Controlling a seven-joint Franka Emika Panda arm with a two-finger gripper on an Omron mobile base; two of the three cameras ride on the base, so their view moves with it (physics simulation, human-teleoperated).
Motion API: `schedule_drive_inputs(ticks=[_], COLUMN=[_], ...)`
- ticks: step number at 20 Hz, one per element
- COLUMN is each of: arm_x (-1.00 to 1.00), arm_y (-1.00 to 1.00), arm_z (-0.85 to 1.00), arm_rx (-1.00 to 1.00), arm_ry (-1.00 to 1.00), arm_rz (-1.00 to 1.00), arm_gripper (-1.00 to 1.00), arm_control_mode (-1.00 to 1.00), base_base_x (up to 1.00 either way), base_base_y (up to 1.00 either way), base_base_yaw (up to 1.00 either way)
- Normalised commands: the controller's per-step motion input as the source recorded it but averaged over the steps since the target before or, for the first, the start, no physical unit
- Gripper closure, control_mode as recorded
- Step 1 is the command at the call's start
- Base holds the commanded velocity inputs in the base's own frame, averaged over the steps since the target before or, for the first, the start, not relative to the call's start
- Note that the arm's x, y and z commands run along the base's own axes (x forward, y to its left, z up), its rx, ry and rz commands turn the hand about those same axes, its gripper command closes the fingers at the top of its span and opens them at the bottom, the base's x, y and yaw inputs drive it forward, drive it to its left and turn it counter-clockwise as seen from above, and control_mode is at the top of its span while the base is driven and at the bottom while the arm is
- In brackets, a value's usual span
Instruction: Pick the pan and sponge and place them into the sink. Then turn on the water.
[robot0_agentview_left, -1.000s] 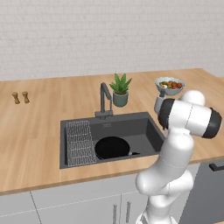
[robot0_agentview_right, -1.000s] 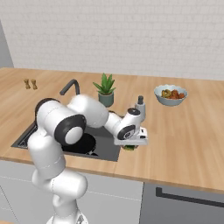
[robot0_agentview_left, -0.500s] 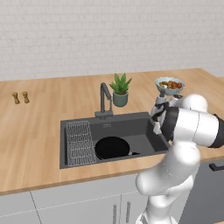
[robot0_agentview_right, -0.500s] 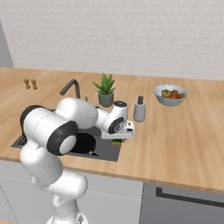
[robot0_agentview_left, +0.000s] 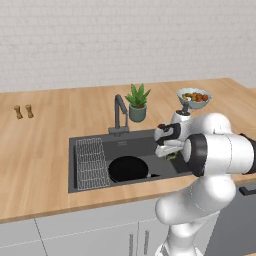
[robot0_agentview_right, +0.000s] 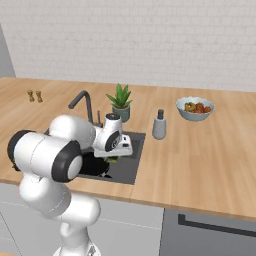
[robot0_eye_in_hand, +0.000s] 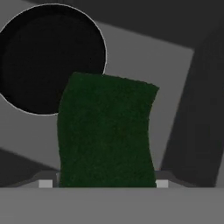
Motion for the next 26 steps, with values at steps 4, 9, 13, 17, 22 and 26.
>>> schedule_drive_inputs(ticks=[4, 9, 13, 17, 22, 26], arm_x=[0.31, 0.2, 0.11, 0.19, 0.37, 0.31], arm_y=[0.6, 0.53, 0.51, 0.06, 0.0, 0.0], arm_z=[-0.03, -0.37, -0.53, -0.43, -0.29, -0.27], arm_rx=[0.05, 0.01, 0.0, 0.01, 0.03, 0.01], arm_ry=[0.0, 0.0, 0.0, 0.0, -0.01, -0.02], arm_rz=[0.12, 0.09, 0.05, 0.0, 0.0, 0.0], arm_gripper=[1.0, 1.0, 1.0, 1.0, 1.0, 1.0], arm_control_mode=[-1.0, -1.0, -1.0, -1.0, -1.0, -1.0], base_base_x=[0.0, 0.0, 0.0, 0.0, 0.0, 0.0], base_base_y=[0.0, 0.0, 0.0, 0.0, 0.0, 0.0], base_base_yaw=[0.0, 0.0, 0.0, 0.0, 0.0, 0.0])
